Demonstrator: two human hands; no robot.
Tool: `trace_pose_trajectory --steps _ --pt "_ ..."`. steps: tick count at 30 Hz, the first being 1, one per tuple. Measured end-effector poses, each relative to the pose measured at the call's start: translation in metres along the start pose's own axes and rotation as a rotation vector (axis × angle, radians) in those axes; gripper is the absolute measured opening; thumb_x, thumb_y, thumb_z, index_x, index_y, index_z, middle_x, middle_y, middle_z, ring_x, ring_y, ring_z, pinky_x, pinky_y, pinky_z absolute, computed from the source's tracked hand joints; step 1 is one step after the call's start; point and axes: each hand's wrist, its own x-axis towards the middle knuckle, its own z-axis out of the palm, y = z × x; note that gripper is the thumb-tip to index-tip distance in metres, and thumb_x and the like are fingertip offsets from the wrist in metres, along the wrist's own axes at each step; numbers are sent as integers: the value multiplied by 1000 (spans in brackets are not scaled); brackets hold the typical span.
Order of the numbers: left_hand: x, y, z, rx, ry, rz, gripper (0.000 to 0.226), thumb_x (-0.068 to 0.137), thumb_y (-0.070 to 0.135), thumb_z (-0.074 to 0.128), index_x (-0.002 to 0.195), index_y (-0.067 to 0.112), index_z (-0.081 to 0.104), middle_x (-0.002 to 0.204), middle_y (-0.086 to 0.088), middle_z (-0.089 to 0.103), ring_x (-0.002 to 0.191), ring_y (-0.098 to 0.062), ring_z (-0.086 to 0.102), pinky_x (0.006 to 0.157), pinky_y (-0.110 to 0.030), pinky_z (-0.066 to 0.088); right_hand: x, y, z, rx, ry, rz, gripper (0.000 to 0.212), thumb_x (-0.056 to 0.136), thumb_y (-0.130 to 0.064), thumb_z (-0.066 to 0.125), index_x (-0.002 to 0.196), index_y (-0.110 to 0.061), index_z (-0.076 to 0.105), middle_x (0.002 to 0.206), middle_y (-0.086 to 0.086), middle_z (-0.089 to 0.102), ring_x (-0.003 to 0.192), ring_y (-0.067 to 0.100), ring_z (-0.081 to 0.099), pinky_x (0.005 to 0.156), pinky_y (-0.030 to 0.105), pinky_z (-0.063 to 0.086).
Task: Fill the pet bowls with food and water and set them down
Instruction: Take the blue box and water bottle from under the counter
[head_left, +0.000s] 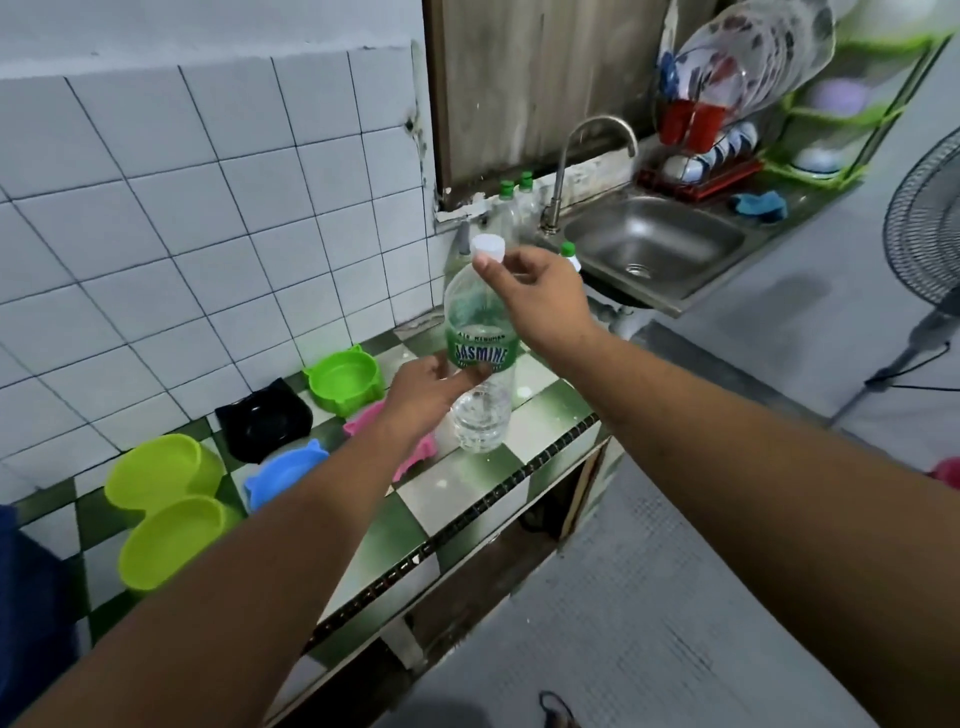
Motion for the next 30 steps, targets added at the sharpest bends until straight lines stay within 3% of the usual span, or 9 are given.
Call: trace_pose_trajectory --steps 4,7,11,17,20,22,26,30 --pt "40 -1 9 64 58 10 89 43 84 84 107 23 74 109 -11 76 106 -31 72 99 -54 54 36 17 -5 -1 -2 -4 36 84 -54 70 95 -20 75 89 -3 76 86 16 74 83 47 60" --pt "70 -1 20 94 77 21 88 43 88 80 105 26 75 113 -16 74 102 -28 72 94 -45 54 68 37 -6 20 -13 10 48 75 -65 68 94 -21 75 89 -3 76 85 18 74 81 48 60" --pt "119 -7 39 31 91 42 69 49 71 89 106 35 75 110 6 78 109 -16 72 103 -46 53 113 66 -13 4 -30 15 37 83 -55 70 91 -19 74 86 -3 75 80 14 71 82 46 60" --pt "194 -28 70 18 139 48 43 66 51 90 103 34 75 111 4 77 112 -26 69 104 -51 51 181 119 -20 9 -105 41 29 87 -46 72 94 -18 73 88 -6 74 78 7 66 84 39 58" --pt "224 -40 83 10 133 -12 33 73 41 89 101 37 73 106 10 77 107 -15 70 103 -43 53 205 144 -20 -22 -127 61 29 88 -44 71 98 -17 74 93 -5 75 86 10 70 87 38 58" --pt "239 -45 89 -5 120 -31 35 76 29 89 107 31 71 106 10 78 105 -11 71 102 -42 54 216 157 -18 -29 -143 70 31 89 -41 72 103 -14 74 96 -2 75 92 13 71 89 39 57" --pt "257 -49 90 51 113 -14 49 68 44 86 111 27 73 109 7 78 105 -14 73 102 -48 54 238 172 -14 -54 -121 54 36 87 -45 72 103 -13 74 95 -1 75 91 14 71 86 38 57" --pt "259 -44 87 170 101 36 55 73 45 81 121 21 70 111 8 77 105 -12 72 99 -43 55 244 179 -13 -109 -118 37 42 84 -50 72 105 -14 73 98 -2 73 93 13 68 86 37 57"
